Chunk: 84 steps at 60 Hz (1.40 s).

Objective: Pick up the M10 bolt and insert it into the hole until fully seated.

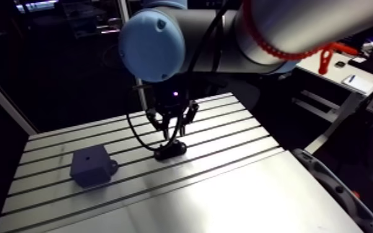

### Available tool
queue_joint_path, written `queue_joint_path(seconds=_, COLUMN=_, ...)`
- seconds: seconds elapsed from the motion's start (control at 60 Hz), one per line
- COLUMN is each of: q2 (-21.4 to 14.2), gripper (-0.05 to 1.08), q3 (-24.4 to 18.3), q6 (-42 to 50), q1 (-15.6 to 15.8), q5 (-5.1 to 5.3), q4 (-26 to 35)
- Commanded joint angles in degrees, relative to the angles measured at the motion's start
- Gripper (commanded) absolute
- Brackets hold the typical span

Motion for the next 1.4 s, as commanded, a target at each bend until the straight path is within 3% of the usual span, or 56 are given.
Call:
queue_joint_path(seconds=0.017, q2=0.3, gripper=0.53, q3=0.2, q6=0.0, q1=0.0, q5=-0.10, q4=-1.4)
queue_joint_path(seconds=1.4, q2=2.0, gripper=0.53, q3=0.4, q6=0.1, q1=0.0, q5=-0.45, q4=-1.5)
